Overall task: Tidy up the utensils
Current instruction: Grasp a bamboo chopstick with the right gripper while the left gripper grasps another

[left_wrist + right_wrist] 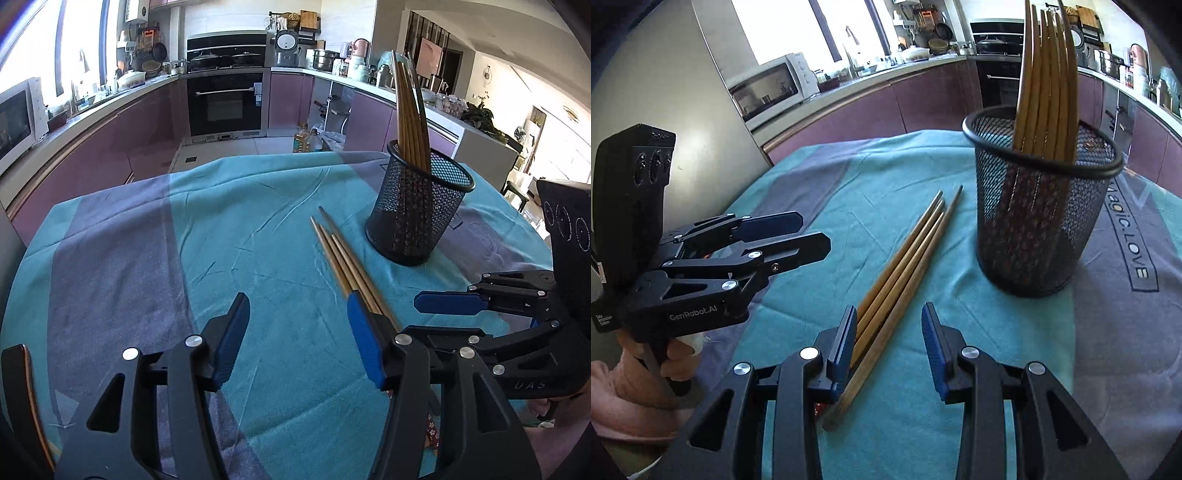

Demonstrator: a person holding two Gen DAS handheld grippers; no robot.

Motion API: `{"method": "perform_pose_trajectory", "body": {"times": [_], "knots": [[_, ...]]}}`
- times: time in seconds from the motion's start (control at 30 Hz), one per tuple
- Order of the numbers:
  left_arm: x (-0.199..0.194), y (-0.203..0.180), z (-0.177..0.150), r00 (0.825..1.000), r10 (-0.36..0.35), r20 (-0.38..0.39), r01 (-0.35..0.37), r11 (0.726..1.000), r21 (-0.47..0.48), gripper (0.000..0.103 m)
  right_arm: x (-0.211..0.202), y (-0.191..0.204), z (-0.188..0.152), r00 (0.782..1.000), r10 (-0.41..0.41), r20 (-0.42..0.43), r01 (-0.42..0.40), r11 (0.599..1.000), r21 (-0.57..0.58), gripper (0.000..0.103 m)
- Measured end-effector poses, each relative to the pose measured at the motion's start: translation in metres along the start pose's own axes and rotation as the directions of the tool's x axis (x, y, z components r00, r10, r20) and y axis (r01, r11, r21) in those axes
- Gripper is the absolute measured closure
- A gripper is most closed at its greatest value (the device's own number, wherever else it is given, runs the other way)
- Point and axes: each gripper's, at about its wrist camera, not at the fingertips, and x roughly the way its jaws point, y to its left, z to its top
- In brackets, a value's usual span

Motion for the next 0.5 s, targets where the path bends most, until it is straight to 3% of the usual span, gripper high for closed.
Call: {"method": "perform_pose_trajectory", "body": {"times": [0.5], "knots": [[0.010, -0.015, -0.005, 0.999, -0.020, -0.037, 0.021, 0.999, 0.037, 0.049, 0.000, 0.000, -0.014, 0.998, -0.055, -0.022, 0.055, 0.998, -0.014, 0.070]]}}
